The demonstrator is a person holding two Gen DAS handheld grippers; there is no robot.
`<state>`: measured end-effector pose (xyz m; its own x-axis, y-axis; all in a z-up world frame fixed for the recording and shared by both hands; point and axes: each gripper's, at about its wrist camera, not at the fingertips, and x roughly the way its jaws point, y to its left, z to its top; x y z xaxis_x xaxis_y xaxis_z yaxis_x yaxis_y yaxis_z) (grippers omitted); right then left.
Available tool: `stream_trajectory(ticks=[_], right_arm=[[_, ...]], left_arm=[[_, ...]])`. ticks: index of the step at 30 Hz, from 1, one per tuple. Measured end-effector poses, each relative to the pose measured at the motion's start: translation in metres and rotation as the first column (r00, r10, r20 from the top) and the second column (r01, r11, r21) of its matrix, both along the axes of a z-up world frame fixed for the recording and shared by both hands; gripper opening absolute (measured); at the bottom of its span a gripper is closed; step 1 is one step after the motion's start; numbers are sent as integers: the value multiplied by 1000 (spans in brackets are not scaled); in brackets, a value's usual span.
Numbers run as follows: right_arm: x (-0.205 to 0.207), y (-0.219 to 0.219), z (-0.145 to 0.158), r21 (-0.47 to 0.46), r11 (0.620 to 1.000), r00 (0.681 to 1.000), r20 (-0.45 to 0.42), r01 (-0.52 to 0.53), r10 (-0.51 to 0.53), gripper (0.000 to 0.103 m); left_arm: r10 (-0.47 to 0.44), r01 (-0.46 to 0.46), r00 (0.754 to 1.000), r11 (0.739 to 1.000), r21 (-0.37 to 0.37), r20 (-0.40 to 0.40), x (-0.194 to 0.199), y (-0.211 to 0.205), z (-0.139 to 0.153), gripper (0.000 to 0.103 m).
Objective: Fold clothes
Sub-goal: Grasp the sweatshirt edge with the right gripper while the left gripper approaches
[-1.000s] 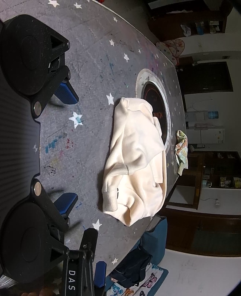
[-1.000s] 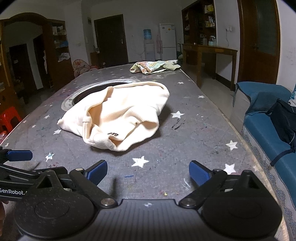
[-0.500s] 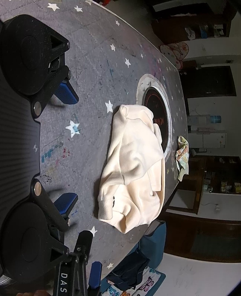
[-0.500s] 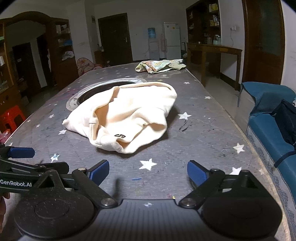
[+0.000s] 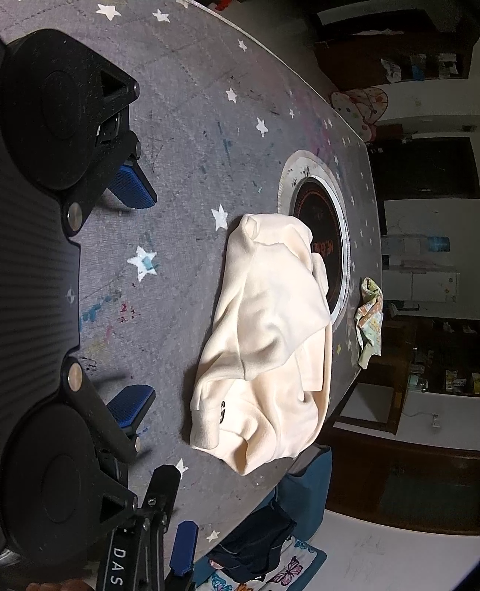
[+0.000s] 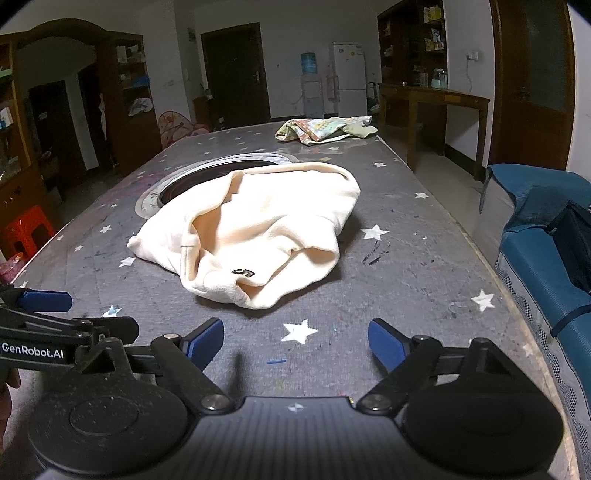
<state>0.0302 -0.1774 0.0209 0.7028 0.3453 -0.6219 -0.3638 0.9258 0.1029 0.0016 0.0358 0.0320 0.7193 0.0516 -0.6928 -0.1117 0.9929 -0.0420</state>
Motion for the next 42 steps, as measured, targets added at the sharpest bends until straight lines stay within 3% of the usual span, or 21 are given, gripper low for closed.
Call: stream_trajectory(ticks=[13,27,33,35,38,42], right_arm=[[9,7,1,-18,999,999,0,-42,42,76],[22,30,6,-36,988,988,8,-153,153,58],[28,45,5,-59,974,975,15,-219,221,41],[29,48,3,-59,970,971,7,-237,238,25],[28,50,2,-60,964,965,-1,-260,261,11],[19,47,8,-50,960,961,16,-275,276,6]], left_arm=[[32,-32,999,999,-15,-4,10,12,4,103],[44,-44,999,998,-39,12,19,23,10,103],[30,-29,999,998,-52,25,21,24,15,103],[24,-22,999,998,-53,34,20,24,18,102],[21,-19,999,998,-54,45,19,26,21,102],[20,-17,998,998,-60,53,18,29,24,102]])
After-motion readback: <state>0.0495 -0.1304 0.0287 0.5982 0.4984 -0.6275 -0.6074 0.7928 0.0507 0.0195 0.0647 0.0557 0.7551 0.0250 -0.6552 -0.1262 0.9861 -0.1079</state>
